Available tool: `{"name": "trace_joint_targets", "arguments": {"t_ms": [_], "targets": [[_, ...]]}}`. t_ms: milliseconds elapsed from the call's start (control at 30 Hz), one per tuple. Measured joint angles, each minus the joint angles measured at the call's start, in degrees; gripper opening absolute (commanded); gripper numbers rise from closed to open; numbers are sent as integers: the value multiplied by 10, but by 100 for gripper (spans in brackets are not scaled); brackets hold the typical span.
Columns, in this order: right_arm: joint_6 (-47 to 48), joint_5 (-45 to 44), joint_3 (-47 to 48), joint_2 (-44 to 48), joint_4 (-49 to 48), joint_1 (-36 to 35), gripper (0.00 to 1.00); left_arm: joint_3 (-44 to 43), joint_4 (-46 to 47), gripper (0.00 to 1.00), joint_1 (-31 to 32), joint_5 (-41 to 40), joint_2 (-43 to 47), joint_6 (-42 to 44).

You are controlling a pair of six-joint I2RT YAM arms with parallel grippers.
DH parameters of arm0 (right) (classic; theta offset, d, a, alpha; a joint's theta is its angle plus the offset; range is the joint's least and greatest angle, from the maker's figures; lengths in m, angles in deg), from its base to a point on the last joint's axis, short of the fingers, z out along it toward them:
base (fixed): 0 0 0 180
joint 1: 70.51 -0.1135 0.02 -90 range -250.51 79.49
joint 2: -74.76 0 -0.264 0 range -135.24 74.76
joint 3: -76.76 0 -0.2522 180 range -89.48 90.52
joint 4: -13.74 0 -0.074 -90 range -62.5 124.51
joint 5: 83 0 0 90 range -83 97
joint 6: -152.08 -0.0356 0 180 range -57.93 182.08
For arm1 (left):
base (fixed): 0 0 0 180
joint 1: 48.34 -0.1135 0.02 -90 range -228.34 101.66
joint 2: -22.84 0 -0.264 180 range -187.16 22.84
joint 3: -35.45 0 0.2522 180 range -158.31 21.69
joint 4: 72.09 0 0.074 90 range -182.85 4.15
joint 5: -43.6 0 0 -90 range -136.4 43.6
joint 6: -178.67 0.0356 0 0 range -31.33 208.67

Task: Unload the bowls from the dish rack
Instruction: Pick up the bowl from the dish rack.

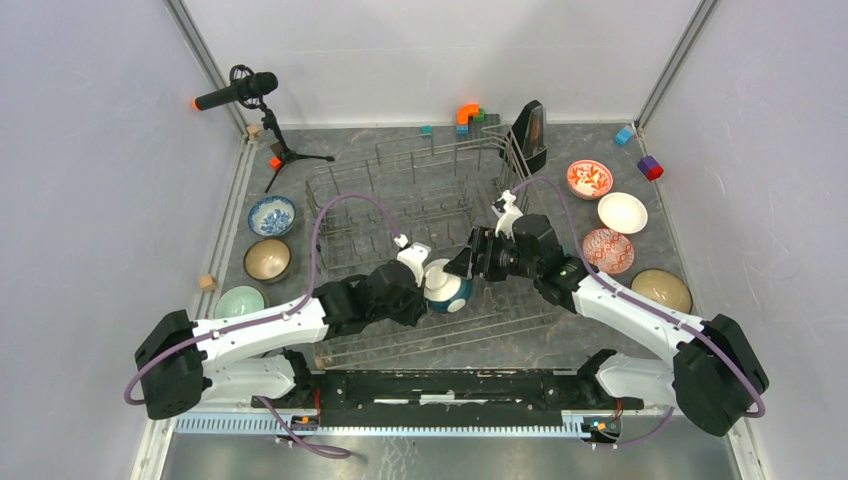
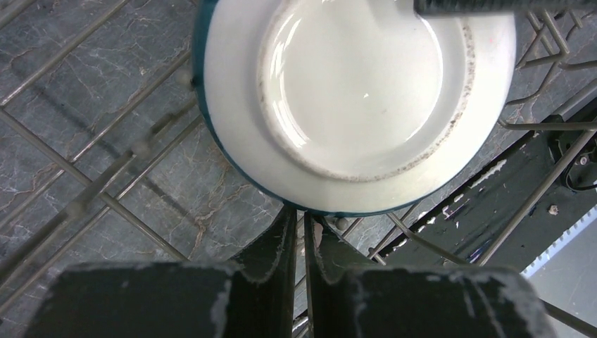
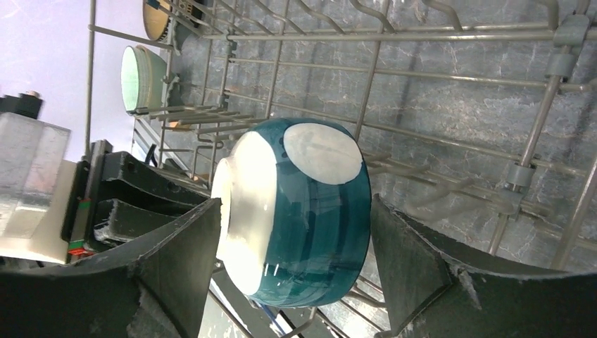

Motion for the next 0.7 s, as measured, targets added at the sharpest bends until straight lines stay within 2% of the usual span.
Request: {"name": "trace_joint_targets", "arguments": {"t_ms": [200, 533, 700], "targets": [[-17, 12, -13, 10, -62, 2, 70, 13, 15, 15, 3, 9, -2, -2], [-6, 12, -14, 11, -59, 2, 68, 14, 25, 14, 6, 15, -20, -7], [-3, 12, -14, 10, -58, 3, 74, 14, 28, 14, 6, 15, -24, -9]]}}
